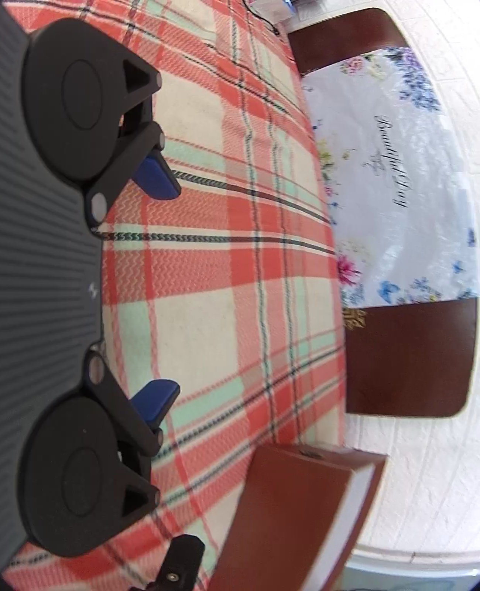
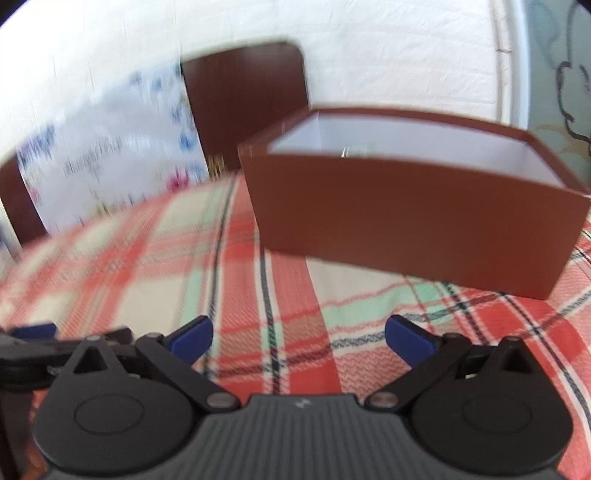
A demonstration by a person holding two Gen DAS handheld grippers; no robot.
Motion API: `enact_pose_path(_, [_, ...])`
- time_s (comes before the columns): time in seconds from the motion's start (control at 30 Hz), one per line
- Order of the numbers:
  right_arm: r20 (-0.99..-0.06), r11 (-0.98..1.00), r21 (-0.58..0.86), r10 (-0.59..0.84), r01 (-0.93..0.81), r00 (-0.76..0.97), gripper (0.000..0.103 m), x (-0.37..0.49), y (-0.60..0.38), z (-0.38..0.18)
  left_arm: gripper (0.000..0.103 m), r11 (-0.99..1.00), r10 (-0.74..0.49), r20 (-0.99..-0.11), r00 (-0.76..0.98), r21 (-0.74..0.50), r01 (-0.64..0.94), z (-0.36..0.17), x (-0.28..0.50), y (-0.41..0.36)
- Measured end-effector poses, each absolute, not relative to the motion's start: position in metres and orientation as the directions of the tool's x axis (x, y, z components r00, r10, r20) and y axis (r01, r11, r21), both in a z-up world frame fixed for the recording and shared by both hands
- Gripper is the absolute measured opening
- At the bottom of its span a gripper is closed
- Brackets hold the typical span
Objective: Organize objects
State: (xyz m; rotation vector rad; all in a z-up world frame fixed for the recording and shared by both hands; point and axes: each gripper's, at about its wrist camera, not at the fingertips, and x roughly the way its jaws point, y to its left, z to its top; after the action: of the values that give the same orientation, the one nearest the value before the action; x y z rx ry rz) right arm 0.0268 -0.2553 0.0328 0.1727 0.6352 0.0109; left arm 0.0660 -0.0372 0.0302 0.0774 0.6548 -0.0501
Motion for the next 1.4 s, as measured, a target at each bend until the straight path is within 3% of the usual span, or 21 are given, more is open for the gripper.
enact_pose_path(0.1, [-0.586, 0.987, 0.146, 0.035, 0.063, 0.810, 0.103, 0.011, -0.264, 0.056, 0.103, 0.992, -0.056, -0.586, 0.809, 0.056, 0.109, 0.052, 0.057, -0.048])
enact_pose_path(0.27, [-0.462, 0.976, 0.124, -0.102, 0.177, 0.881, 0.103, -0.028, -0.282, 0.087, 0.103, 0.981, -0.092, -0.627, 0.773, 0.075, 0.178, 0.078, 0.049, -0.075])
enact_pose_path(0.43, [-0.445, 0.966, 0.157, -0.116, 0.205, 0.888, 0.103, -0.050, -0.301, 0.097, 0.103, 0.967, -0.141, -0.650, 0.747, 0.070, 0.244, 0.090, 0.037, -0.097])
enact_pose_path(0.73, [-0.488, 0.949, 0.216, -0.097, 0.228, 0.867, 0.103, -0.059, -0.312, 0.085, 0.103, 0.963, -0.103, -0.685, 0.722, 0.113, 0.245, 0.083, 0.019, -0.111])
enact_pose_path(1.4, [-0.498, 0.948, 0.234, -0.074, 0.216, 0.864, 0.103, -0.060, -0.309, 0.077, 0.103, 0.948, -0.094, -0.664, 0.742, 0.167, 0.270, 0.077, 0.004, -0.122])
